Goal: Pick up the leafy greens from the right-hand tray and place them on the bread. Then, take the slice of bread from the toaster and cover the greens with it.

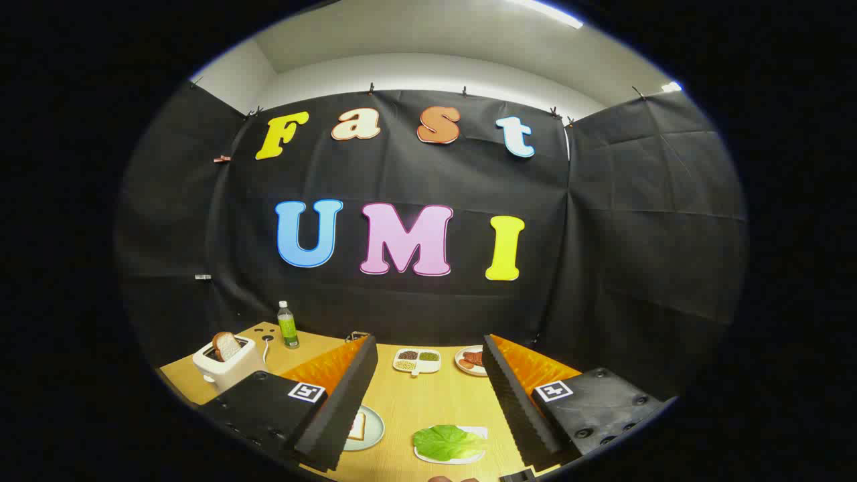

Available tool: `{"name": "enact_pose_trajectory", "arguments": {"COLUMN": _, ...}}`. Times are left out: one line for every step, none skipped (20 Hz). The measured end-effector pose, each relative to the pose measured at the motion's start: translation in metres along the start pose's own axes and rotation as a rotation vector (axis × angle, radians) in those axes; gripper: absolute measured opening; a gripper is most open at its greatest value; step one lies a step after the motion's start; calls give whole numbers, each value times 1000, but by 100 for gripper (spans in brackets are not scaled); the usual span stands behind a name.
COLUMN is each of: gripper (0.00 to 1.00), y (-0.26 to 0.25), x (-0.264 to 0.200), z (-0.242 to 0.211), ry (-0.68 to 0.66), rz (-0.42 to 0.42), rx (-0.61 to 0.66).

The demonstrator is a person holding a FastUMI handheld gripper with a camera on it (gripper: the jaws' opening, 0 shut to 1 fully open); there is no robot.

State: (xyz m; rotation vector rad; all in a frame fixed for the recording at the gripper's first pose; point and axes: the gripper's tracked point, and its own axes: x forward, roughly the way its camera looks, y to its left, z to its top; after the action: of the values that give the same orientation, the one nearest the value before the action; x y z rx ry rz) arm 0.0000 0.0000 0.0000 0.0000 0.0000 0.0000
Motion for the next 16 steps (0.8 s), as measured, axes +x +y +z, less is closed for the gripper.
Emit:
{"name": "enact_pose_trajectory", "arguments": {"gripper": 97, "y": 2, "x": 0, "z": -2, "ry": 5, "rz": 1, "rx": -2}}
{"name": "enact_pose_trajectory", "arguments": {"gripper": 97, "y": 3, "x": 1, "z": -5, "ry": 12, "rz": 2, "rx": -3}}
{"name": "enact_pose_trajectory", "arguments": {"gripper": 97, "y": 4, "x": 1, "z": -7, "ry": 18, "rz": 3, "rx": -2}}
{"name": "enact_pose_trajectory", "arguments": {"gripper": 97, "y": 5, "x": 0, "z": -9, "ry": 22, "rz": 3, "rx": 2}}
{"name": "enact_pose_trajectory", "arguments": {"gripper": 97, "y": 4, "x": 1, "z": -10, "ry": 25, "rz": 1, "rx": 4}}
{"name": "enact_pose_trajectory", "arguments": {"gripper": 97, "y": 3, "x": 1, "z": -12, "ry": 26, "rz": -2, "rx": 3}}
{"name": "enact_pose_trajectory", "arguments": {"gripper": 97, "y": 3, "x": 2, "z": -14, "ry": 31, "rz": -5, "rx": 0}}
{"name": "enact_pose_trajectory", "arguments": {"gripper": 97, "y": 3, "x": 4, "z": -18, "ry": 37, "rz": -5, "rx": -2}}
{"name": "enact_pose_trajectory", "arguments": {"gripper": 97, "y": 4, "x": 5, "z": -21, "ry": 44, "rz": -1, "rx": -3}}
{"name": "enact_pose_trajectory", "arguments": {"gripper": 97, "y": 6, "x": 7, "z": -25, "ry": 51, "rz": 9, "rx": 0}}
{"name": "enact_pose_trajectory", "arguments": {"gripper": 97, "y": 8, "x": 8, "z": -29, "ry": 61, "rz": 17, "rx": 1}}
{"name": "enact_pose_trajectory", "arguments": {"gripper": 97, "y": 8, "x": 10, "z": -33, "ry": 75, "rz": 21, "rx": -4}}
{"name": "enact_pose_trajectory", "arguments": {"gripper": 97, "y": 9, "x": 12, "z": -38, "ry": 86, "rz": 28, "rx": -11}}
{"name": "enact_pose_trajectory", "arguments": {"gripper": 97, "y": 9, "x": 14, "z": -41, "ry": 94, "rz": 33, "rx": -15}}
{"name": "enact_pose_trajectory", "arguments": {"gripper": 98, "y": 9, "x": 16, "z": -44, "ry": 98, "rz": 37, "rx": -14}}
{"name": "enact_pose_trajectory", "arguments": {"gripper": 98, "y": 9, "x": 18, "z": -47, "ry": 104, "rz": 41, "rx": -11}}
